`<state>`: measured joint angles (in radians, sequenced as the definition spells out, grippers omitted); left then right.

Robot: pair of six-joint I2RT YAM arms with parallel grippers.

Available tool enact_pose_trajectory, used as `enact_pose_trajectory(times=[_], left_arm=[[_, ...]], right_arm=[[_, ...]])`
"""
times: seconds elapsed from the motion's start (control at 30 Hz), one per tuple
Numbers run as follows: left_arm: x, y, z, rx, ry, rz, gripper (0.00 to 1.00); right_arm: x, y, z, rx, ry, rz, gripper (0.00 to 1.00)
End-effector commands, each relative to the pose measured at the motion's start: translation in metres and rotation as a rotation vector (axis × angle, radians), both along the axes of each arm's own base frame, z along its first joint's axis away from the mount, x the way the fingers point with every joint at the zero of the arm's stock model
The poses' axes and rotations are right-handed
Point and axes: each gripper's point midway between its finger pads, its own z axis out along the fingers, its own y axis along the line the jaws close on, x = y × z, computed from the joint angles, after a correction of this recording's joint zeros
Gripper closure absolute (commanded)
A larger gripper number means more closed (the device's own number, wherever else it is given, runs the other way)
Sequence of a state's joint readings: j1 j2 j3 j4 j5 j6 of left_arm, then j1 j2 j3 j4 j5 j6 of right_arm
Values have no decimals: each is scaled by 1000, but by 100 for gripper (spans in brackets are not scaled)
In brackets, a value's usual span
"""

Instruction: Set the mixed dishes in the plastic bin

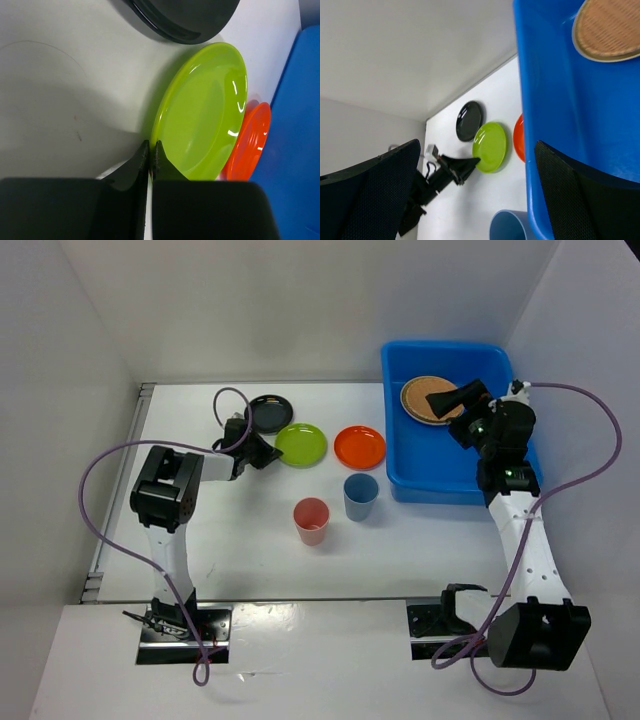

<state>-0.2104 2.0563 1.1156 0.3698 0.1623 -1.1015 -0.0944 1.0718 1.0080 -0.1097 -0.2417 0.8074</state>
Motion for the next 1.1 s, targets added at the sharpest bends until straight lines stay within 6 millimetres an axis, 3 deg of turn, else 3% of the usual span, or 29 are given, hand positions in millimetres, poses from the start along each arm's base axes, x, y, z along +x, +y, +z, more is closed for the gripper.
enact_pose_trajectory(times=[0.0, 0.03, 0.17, 0.2, 0.27, 0.3, 0.37, 0.43, 0.6, 0.67, 0.83, 0.87, 1.03, 1.07], left_arm=[[-8, -7, 1, 22, -4, -82, 100], [-5, -3, 14, 19, -33, -87, 100], [-5, 8, 97, -13, -213, -163, 100], [-4, 8, 117, -22, -261, -194, 100], [-14, 2, 160, -27, -339, -300, 100], [-22, 0, 183, -20, -382, -335, 100], [-30, 0, 203, 15, -422, -372, 100], [-40, -3, 236, 12, -494, -401, 100], [-58, -12, 254, 21, -511, -458, 100], [-70, -17, 247, 22, -493, -477, 100], [-82, -18, 233, 22, -458, -479, 100], [-84, -18, 238, 23, -470, -479, 100], [-96, -26, 244, -3, -496, -532, 100], [-101, -30, 249, -9, -508, -548, 100]], right_arm=[[0, 31, 19, -72, -85, 117, 1], [2, 40, 22, -91, -100, 157, 1], [1, 95, 24, -162, -130, 405, 1], [5, 104, 13, -163, -99, 446, 1], [6, 120, 12, -165, -94, 510, 1], [6, 136, 0, -174, -73, 554, 1], [6, 151, -12, -173, -44, 585, 1], [10, 172, -18, -185, -45, 634, 1], [11, 209, -11, -173, -69, 748, 1], [8, 225, -12, -174, -73, 776, 1], [5, 235, -7, -168, -91, 782, 1], [4, 235, -1, -160, -109, 779, 1], [8, 236, -4, -185, -99, 727, 3], [9, 241, -18, -187, -63, 740, 3]])
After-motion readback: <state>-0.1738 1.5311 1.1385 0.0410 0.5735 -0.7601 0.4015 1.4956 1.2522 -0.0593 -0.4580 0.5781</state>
